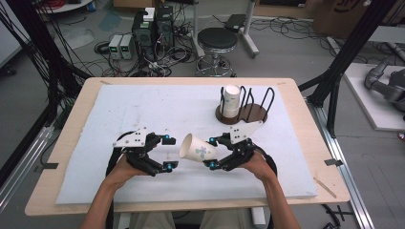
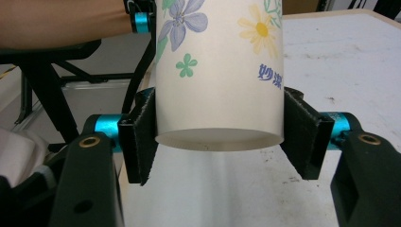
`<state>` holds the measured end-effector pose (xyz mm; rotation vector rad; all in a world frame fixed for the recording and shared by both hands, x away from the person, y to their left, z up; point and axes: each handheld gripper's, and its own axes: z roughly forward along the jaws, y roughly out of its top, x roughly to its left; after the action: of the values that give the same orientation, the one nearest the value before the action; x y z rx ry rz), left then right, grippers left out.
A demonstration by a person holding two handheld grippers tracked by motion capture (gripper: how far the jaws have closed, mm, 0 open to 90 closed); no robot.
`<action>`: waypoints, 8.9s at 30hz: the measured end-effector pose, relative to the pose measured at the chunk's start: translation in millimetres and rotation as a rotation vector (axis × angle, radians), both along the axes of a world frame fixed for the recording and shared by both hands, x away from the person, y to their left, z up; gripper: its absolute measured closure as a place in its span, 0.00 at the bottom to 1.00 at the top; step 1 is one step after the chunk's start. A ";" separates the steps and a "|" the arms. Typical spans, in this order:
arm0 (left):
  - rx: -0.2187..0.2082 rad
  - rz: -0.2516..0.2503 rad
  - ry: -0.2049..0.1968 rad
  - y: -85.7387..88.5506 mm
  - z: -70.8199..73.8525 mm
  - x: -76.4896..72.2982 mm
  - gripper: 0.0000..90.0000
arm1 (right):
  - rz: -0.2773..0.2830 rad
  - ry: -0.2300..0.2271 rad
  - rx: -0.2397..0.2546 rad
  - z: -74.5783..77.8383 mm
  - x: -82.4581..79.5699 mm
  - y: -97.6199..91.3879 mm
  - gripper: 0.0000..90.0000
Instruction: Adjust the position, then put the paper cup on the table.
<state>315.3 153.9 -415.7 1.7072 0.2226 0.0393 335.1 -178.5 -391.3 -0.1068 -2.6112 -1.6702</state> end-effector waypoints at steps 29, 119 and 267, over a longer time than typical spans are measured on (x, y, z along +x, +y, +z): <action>-0.012 -0.080 -0.013 -48.3 12.9 9.2 0.18 | 0.021 -0.009 0.043 0.9 0.1 -0.4 0.41; 0.679 0.019 0.034 -35.7 54.2 74.2 0.33 | -0.827 -0.029 -0.111 -50.2 -18.6 -63.3 0.20; 0.256 0.615 0.067 98.6 -38.5 -18.2 0.25 | -0.858 -0.051 -0.092 -58.9 -24.2 -75.1 0.22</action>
<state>297.1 252.5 -454.2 1.8357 0.8147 0.4820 310.9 -253.6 -450.2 -1.3647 -2.8650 -1.7029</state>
